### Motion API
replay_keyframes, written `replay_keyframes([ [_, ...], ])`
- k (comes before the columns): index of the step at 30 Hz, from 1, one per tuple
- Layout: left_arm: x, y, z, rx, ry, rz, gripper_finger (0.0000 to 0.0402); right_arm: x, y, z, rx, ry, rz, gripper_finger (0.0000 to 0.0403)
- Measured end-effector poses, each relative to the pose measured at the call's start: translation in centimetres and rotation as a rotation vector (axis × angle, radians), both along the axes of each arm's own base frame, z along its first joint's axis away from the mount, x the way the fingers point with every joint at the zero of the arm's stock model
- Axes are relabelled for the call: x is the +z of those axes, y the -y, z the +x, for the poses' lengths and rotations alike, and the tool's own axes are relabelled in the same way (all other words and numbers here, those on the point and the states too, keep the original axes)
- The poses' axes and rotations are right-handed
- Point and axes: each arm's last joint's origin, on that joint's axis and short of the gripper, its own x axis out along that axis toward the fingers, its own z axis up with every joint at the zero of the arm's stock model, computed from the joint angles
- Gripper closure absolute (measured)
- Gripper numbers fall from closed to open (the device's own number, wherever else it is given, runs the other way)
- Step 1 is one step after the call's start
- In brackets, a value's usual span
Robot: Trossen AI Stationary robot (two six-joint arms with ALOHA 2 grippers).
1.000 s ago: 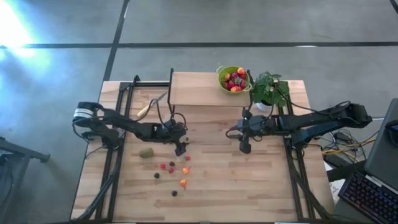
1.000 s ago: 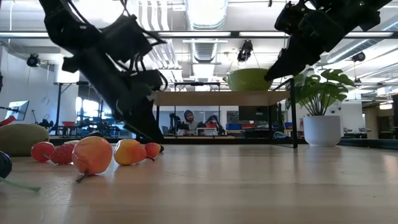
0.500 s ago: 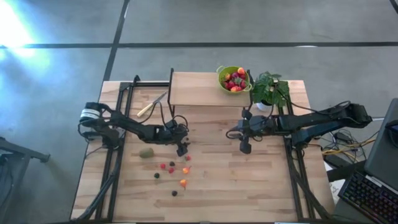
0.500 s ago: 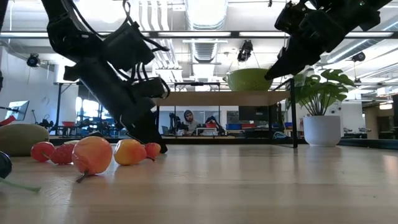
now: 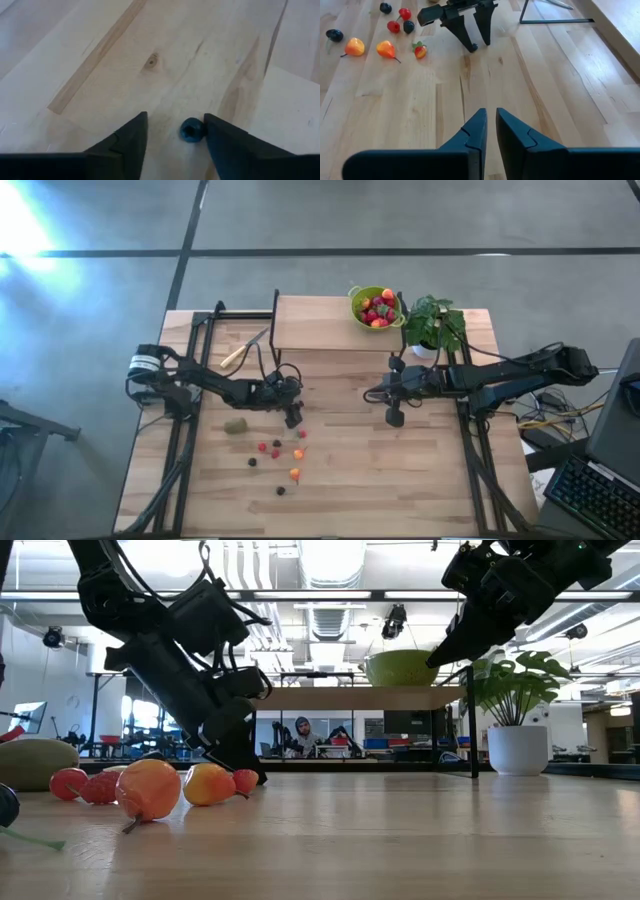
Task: Build produce basket
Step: Move the blueberry to the center of the table
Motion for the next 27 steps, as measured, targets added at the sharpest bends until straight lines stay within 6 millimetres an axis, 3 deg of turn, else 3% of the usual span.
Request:
replay_keyframes([
  [14, -0.04, 0.09, 0.01, -0.02, -0.001, -0.022, 0.0329, -0.04, 0.0, -0.02, 0.0, -0.003, 0.0, 0.035],
  [27, 0.53, 0.49, 0.72, -0.067, 0.085, -0.122, 0.0333, -0.05, 0.01, -0.03, -0.001, -0.004, 0.0, 0.032],
])
